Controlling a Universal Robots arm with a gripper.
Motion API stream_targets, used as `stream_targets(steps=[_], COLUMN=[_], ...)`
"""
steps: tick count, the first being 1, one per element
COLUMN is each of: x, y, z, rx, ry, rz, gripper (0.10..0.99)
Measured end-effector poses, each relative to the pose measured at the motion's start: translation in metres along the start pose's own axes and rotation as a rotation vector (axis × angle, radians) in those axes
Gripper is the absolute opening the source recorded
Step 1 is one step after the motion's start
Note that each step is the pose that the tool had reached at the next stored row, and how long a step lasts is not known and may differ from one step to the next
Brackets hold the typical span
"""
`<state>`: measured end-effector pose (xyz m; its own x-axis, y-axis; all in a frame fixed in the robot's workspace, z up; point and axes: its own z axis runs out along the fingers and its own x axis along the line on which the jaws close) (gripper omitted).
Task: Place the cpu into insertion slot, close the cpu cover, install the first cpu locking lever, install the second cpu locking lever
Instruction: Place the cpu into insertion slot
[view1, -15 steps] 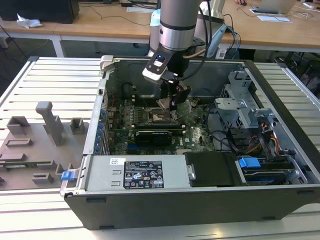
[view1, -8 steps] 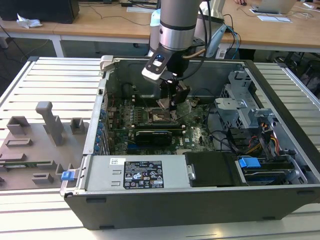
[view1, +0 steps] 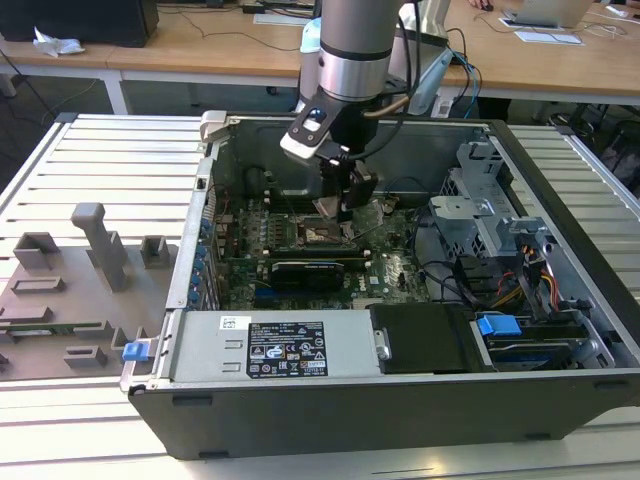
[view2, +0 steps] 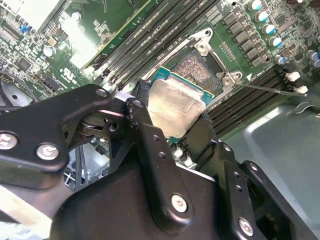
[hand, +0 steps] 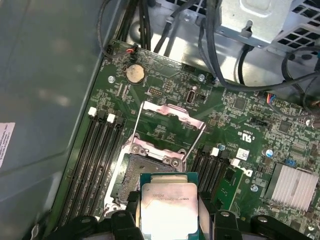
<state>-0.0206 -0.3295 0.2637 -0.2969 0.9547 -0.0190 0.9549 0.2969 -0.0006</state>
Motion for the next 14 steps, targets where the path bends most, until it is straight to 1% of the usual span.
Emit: stream_targets(steps=[2,4,6,14], x=[0.0,0.0,0.0,0.0], y=[0.0,0.0,0.0,0.0], z=[0.0,0.0,0.0,0.0001], rx=[0.002,0.003,0.005,0.009], ry=[-0.0044,-0.0067,-0.0122,-0.0222], rz=[0.027,0.038,0.058,0.094], gripper=[0.541,0.541,0.541,0.541])
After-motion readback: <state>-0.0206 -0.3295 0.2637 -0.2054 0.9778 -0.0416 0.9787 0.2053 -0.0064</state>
